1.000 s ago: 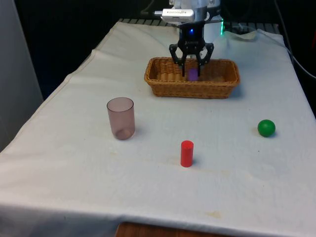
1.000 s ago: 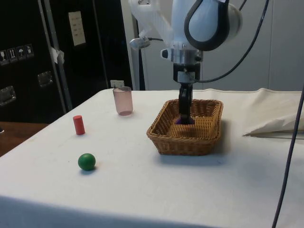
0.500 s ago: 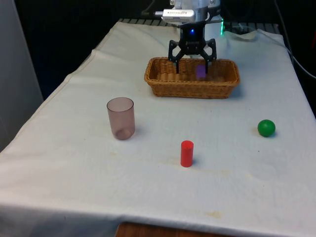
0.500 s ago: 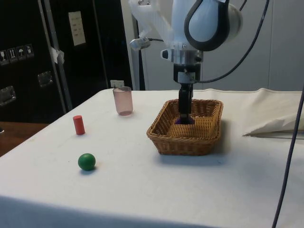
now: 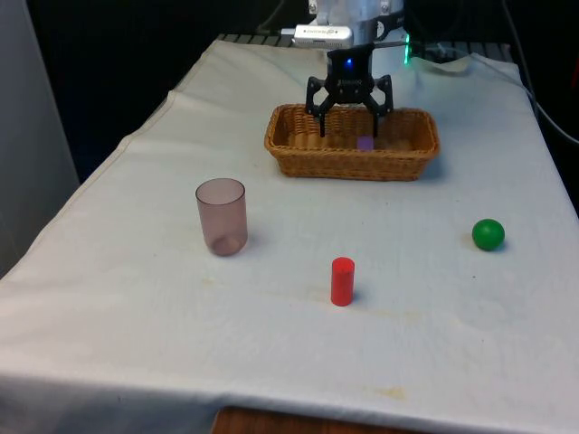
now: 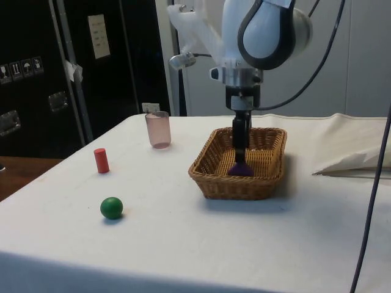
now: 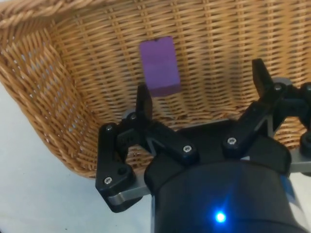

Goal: Pick up the triangular block and place it into the basket.

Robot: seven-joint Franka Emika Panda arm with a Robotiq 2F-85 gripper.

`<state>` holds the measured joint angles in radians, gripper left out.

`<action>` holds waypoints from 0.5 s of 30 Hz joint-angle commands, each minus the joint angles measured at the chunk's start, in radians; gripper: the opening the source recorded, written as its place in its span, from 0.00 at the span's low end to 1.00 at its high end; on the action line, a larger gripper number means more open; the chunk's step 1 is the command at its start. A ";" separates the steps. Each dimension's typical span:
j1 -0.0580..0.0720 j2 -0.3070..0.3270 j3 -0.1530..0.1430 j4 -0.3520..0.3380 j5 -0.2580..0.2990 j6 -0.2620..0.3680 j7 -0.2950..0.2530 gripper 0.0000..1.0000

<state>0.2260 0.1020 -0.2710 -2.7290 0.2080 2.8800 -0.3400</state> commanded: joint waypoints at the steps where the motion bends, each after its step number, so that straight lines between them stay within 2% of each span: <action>1: -0.001 -0.003 0.001 -0.006 0.007 0.008 -0.003 1.00; 4: 0.000 0.001 -0.003 -0.001 0.000 0.000 0.000 1.00; 11: -0.001 -0.049 -0.015 -0.003 -0.023 -0.032 0.015 1.00; 12: 0.000 -0.040 -0.006 -0.001 0.000 -0.022 0.000 1.00; 13: -0.002 -0.065 -0.017 -0.002 -0.028 -0.047 0.019 1.00; 15: -0.004 -0.084 -0.018 -0.001 -0.032 -0.063 0.021 1.00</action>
<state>0.2260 0.0180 -0.2830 -2.7300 0.2060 2.8210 -0.3400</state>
